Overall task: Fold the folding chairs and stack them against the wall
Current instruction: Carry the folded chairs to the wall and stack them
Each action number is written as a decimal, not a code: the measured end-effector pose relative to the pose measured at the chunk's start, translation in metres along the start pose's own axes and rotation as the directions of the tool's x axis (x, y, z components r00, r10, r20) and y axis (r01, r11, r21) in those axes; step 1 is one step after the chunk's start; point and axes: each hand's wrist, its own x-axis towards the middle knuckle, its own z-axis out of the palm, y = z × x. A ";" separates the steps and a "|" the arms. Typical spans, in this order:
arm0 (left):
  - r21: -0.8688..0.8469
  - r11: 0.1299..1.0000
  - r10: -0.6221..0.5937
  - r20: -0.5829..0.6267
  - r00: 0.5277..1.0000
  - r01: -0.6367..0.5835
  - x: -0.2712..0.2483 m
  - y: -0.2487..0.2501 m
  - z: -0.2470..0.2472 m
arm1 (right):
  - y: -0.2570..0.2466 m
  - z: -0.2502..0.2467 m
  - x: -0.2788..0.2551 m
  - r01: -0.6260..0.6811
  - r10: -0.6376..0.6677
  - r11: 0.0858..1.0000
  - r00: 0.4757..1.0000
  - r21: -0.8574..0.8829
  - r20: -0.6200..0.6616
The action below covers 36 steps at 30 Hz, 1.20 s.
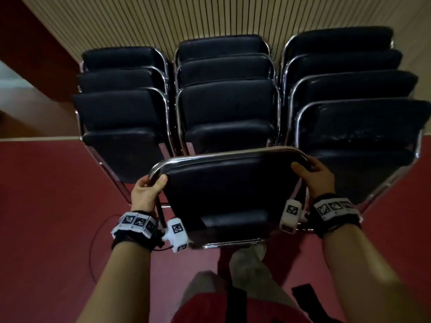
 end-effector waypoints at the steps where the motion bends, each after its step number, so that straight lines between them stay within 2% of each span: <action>1: 0.007 1.000 -0.001 0.015 1.000 0.000 0.009 0.002 0.007 | 0.000 0.005 0.011 -0.008 0.008 1.000 1.000 -0.012 -0.012; 13: 0.122 0.989 -0.096 0.080 0.992 0.086 0.108 0.011 0.063 | 0.005 0.034 0.095 -0.095 0.065 0.956 0.991 -0.279 -0.115; 21: 0.178 0.976 -0.148 0.104 0.983 0.128 0.156 0.016 0.085 | 0.019 0.053 0.119 -0.159 0.135 0.969 0.981 -0.191 -0.137; 36: 0.110 0.982 -0.169 0.160 0.973 0.152 0.197 0.024 0.118 | 0.005 0.075 0.155 -0.112 0.098 0.987 0.988 -0.115 -0.120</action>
